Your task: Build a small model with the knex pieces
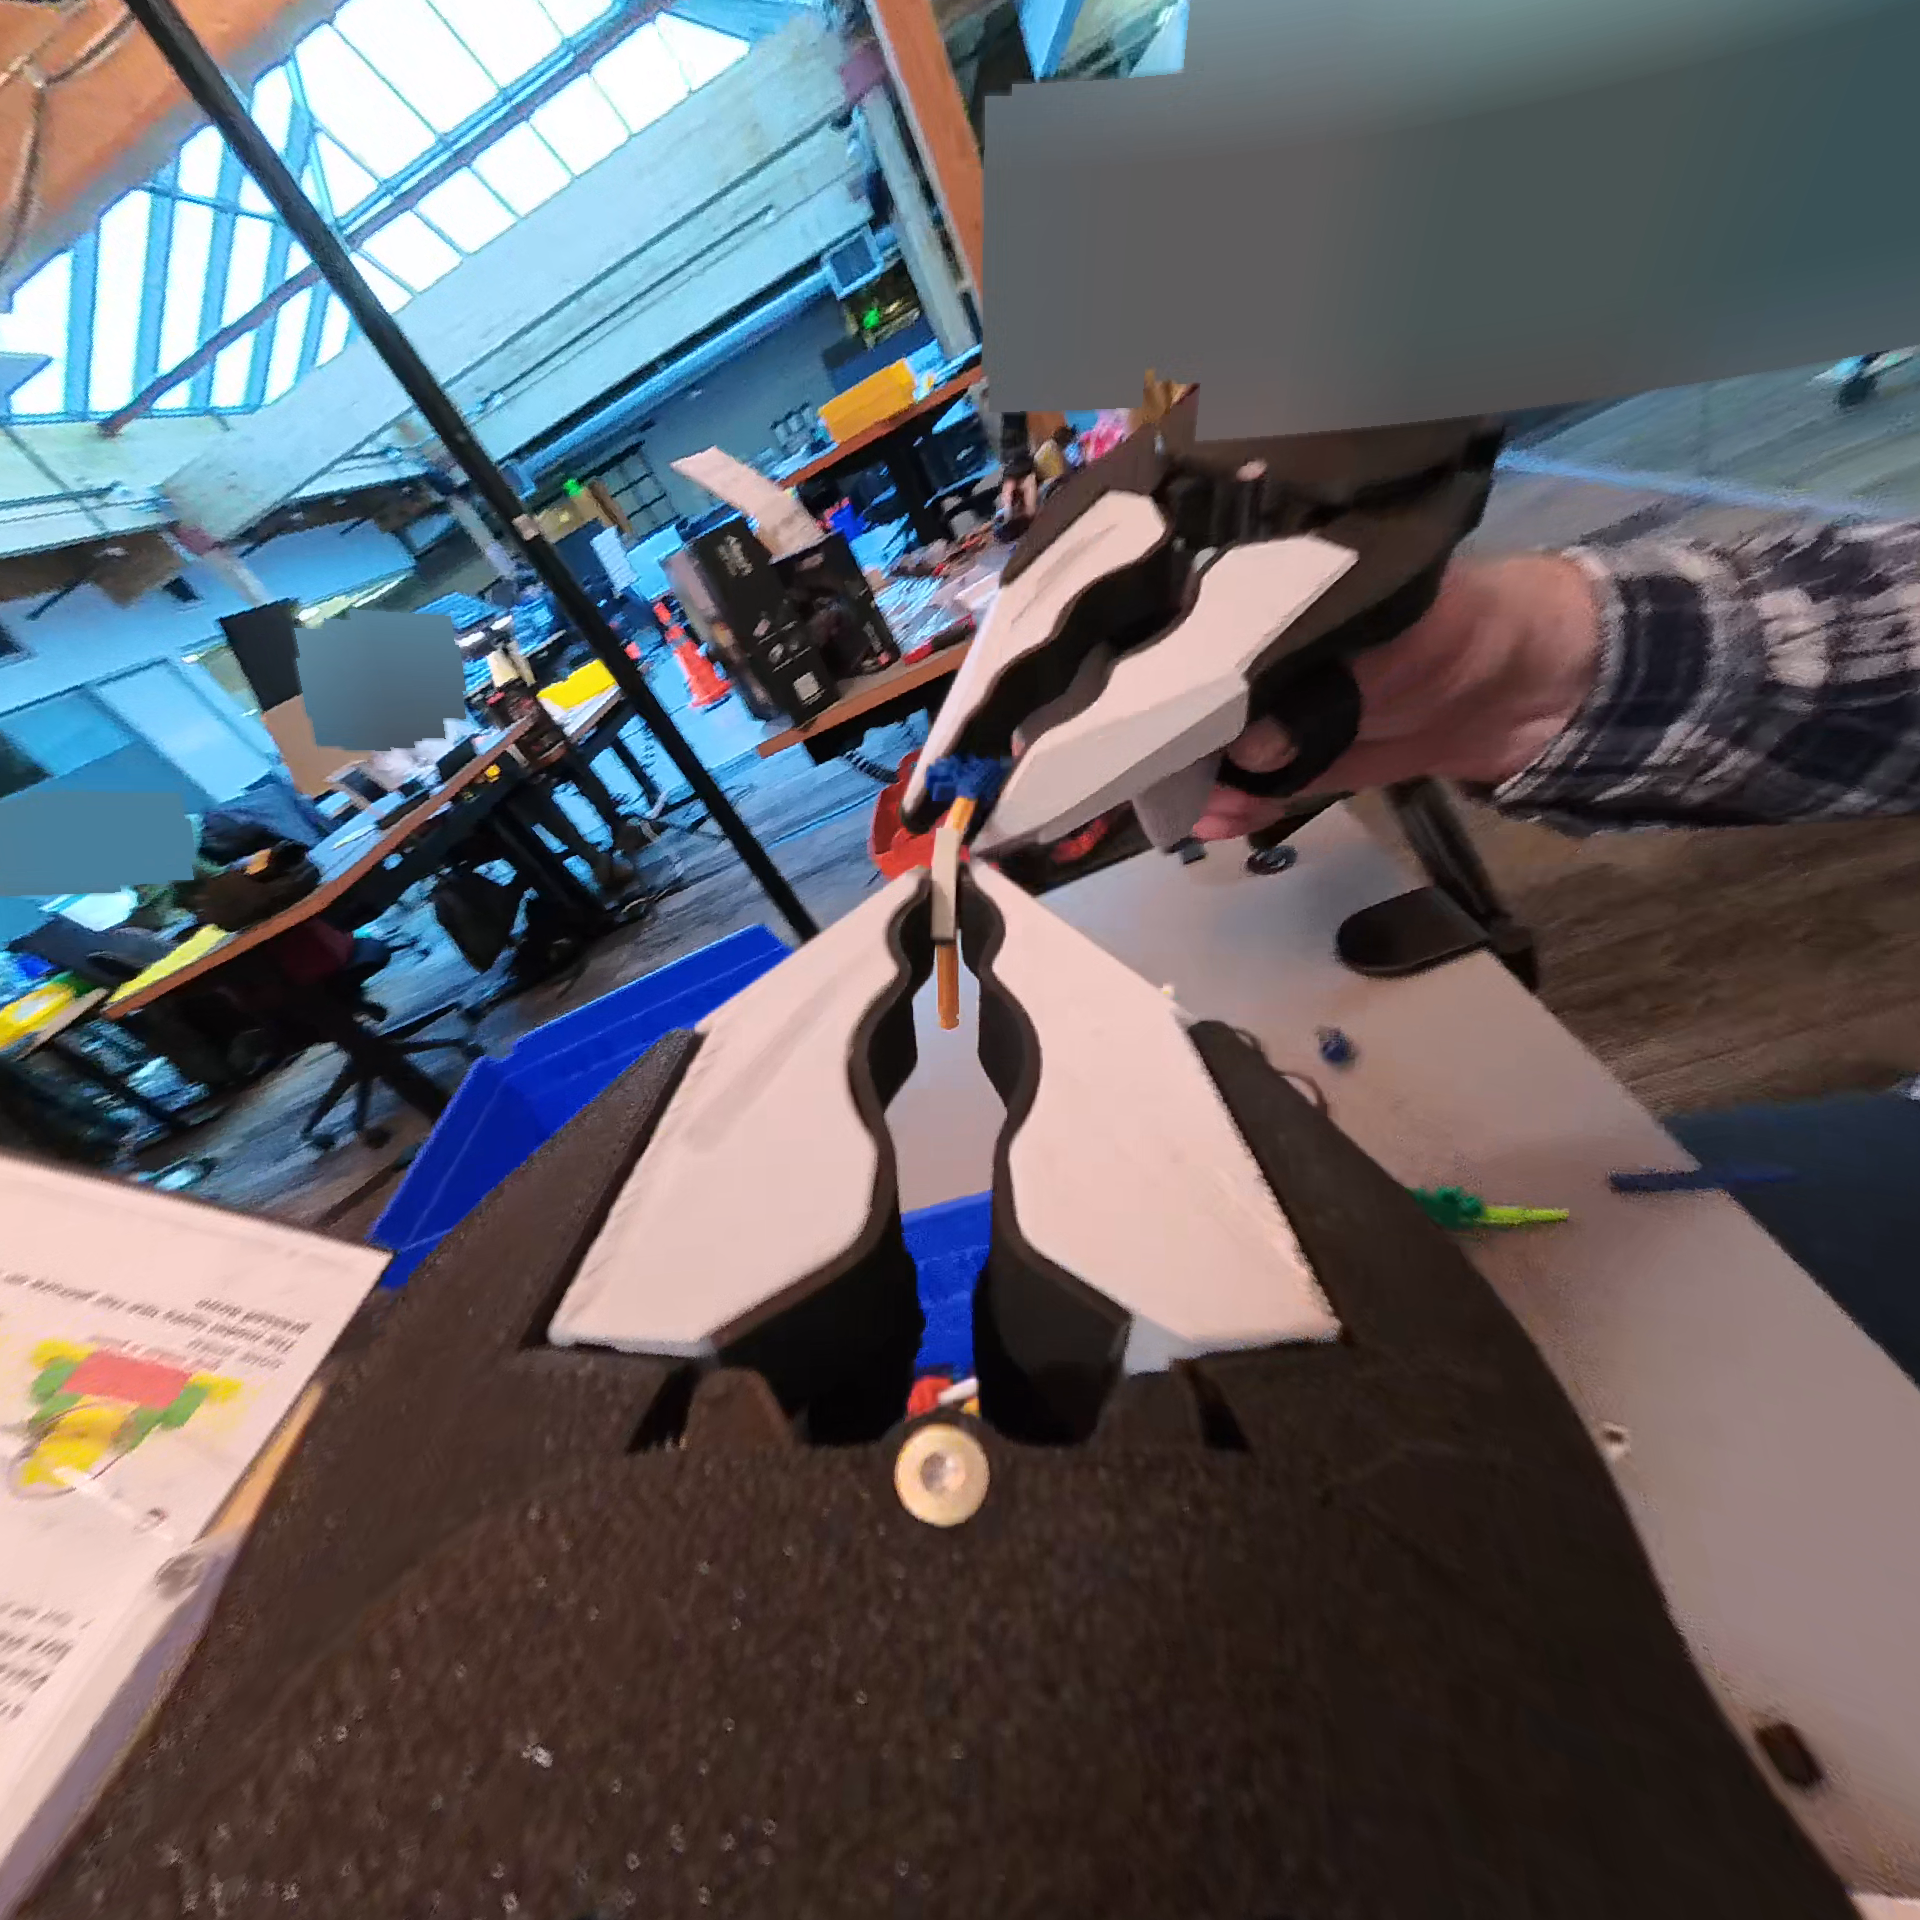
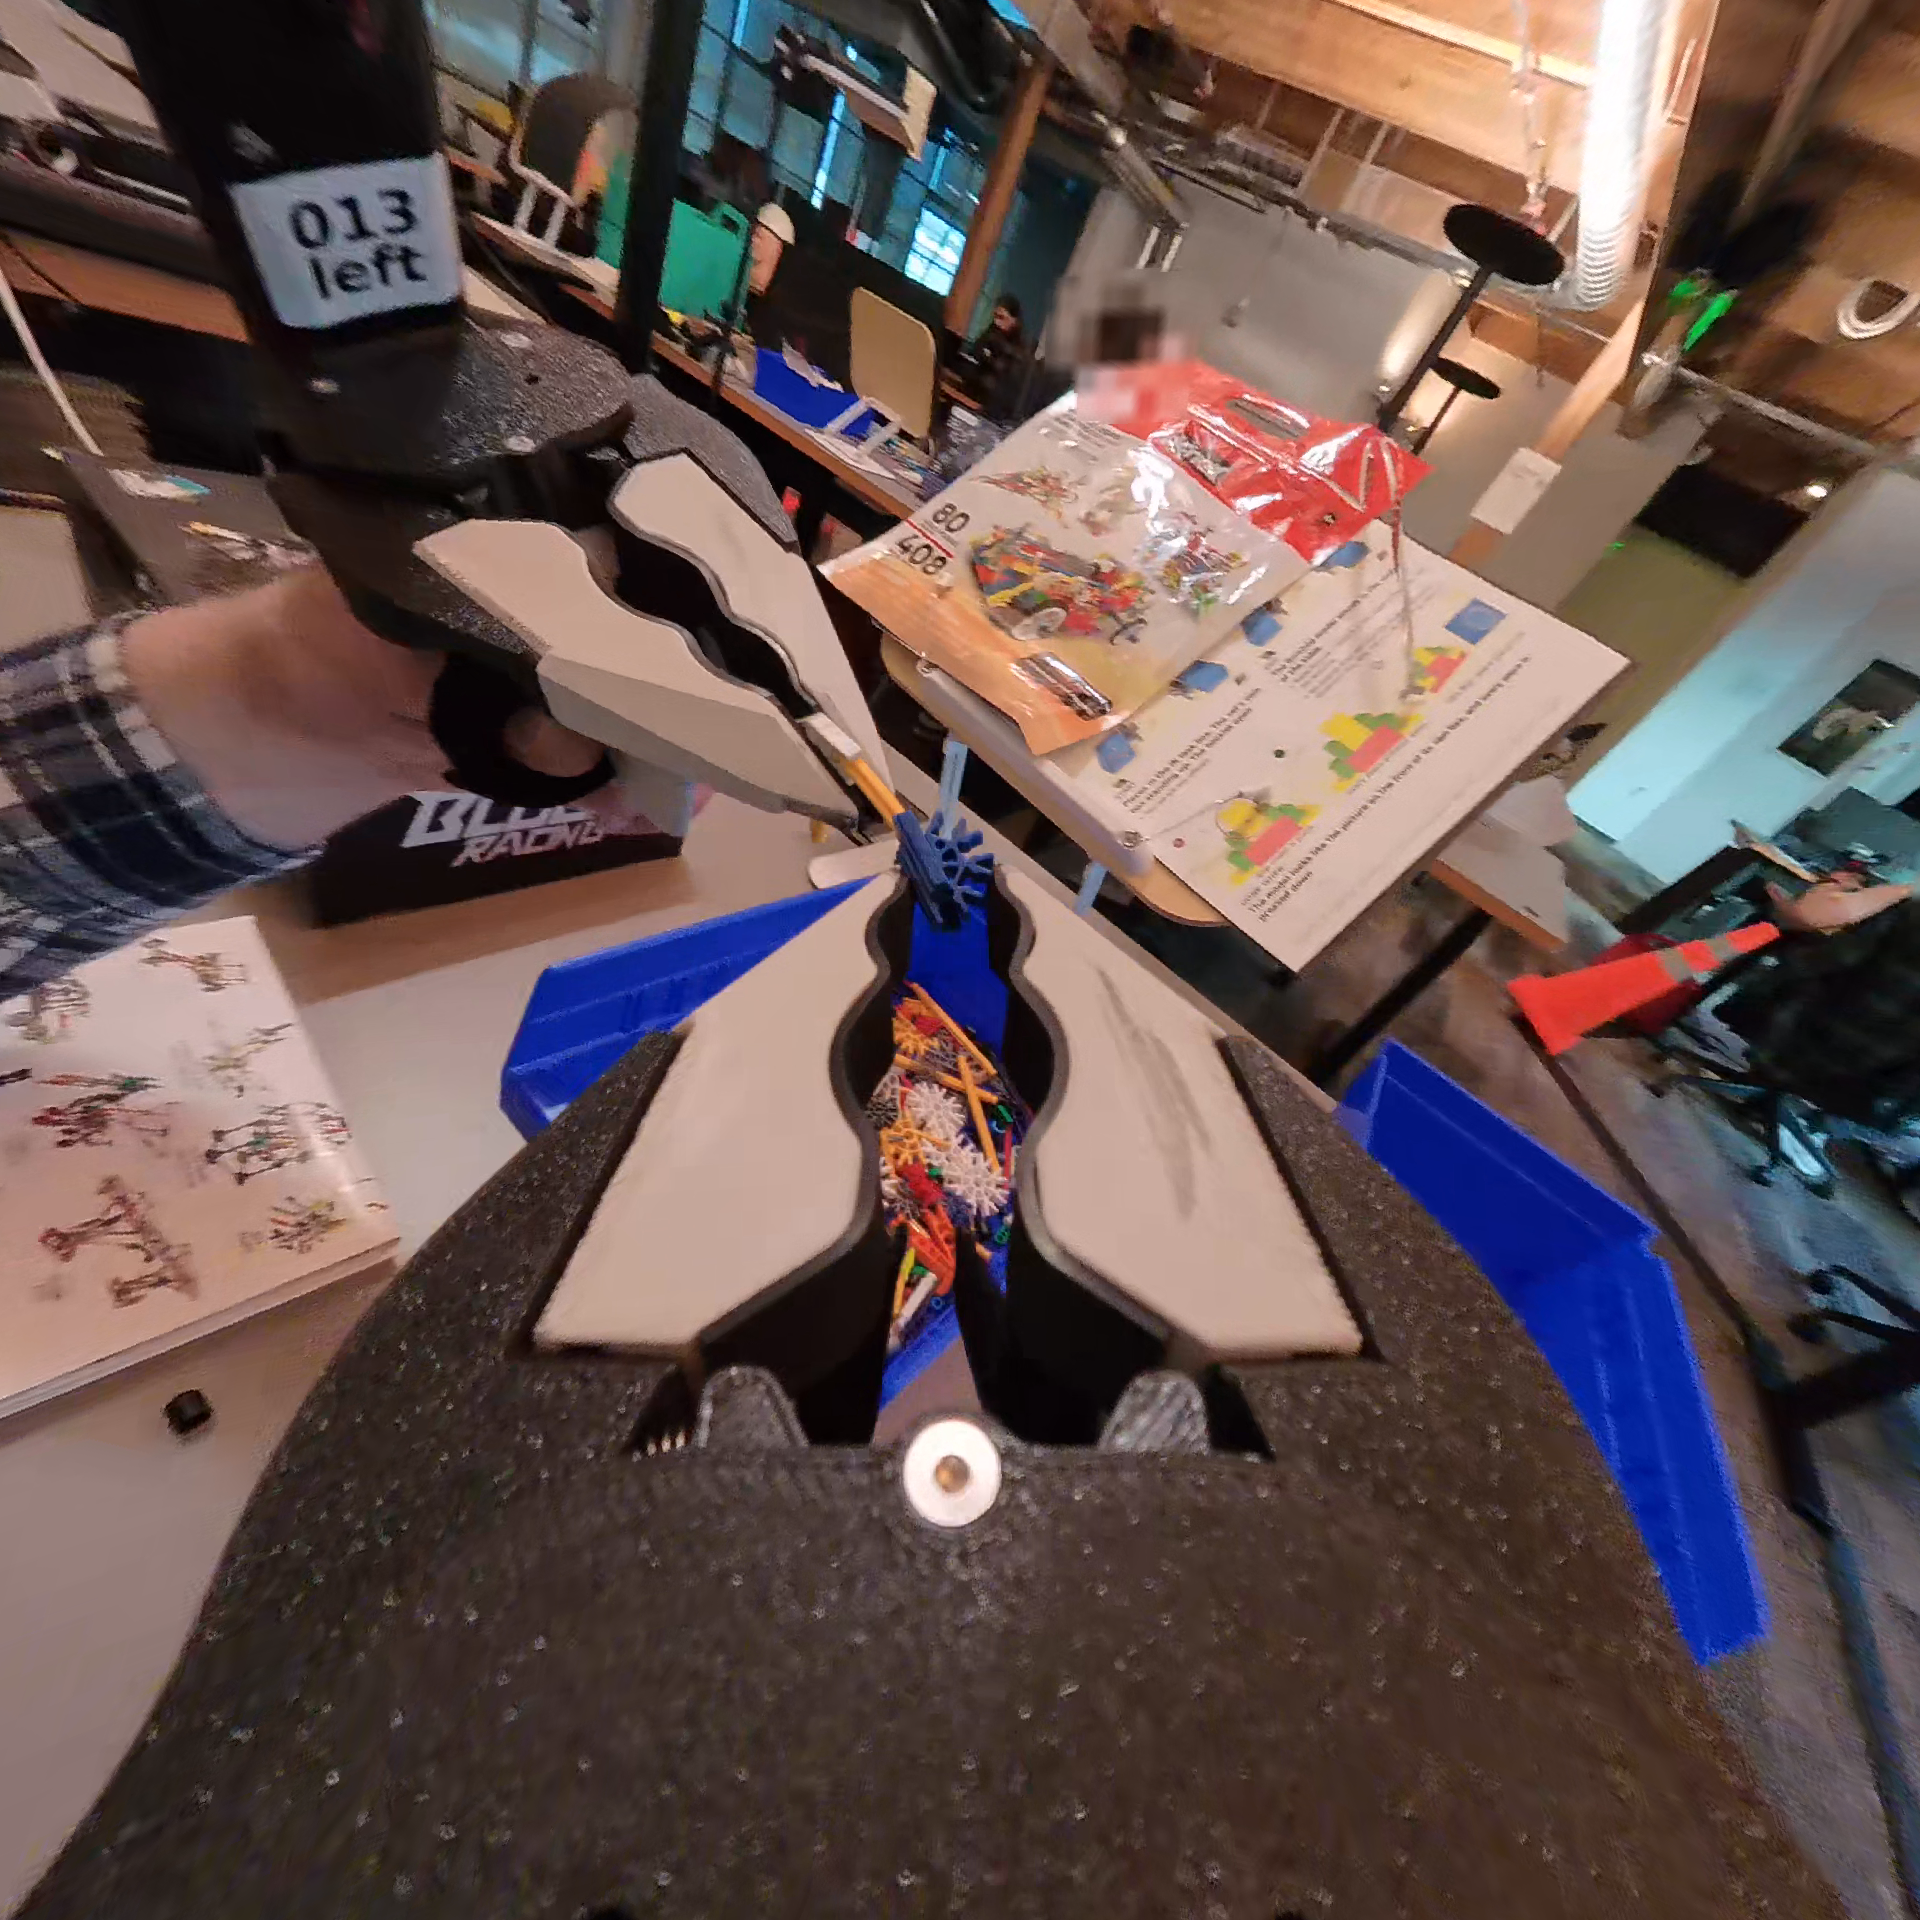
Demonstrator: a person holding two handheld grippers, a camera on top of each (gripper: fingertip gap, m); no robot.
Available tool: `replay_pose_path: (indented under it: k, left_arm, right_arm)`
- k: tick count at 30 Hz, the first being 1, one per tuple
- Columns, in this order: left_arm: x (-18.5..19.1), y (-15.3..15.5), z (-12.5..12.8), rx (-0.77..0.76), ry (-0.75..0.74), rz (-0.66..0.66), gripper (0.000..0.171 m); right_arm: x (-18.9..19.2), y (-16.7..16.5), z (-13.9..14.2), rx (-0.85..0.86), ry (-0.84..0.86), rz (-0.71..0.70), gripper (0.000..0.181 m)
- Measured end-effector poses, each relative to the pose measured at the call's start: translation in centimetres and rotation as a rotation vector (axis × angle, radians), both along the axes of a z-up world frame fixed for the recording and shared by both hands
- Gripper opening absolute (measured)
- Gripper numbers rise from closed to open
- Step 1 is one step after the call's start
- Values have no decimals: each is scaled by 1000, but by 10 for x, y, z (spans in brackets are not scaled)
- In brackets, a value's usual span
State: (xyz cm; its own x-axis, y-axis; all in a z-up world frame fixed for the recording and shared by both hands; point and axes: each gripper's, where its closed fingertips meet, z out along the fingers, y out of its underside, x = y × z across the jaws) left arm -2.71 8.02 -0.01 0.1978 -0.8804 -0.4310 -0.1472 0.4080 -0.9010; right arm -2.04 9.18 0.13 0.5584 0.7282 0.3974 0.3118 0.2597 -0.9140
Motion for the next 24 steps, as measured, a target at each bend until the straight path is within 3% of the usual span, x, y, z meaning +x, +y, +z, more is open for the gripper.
replay_pose_path:
  k: [12, 24]
  left_arm:
    - [7, 47, -11, 64, 50, 337, 1]
    - [11, 73, -27, 138, 113, 549, 1]
  right_arm:
    - [8, 42, -4, 62, 17, -271, 11]
    - [15, 72, -21, 53, -2, -374, 11]
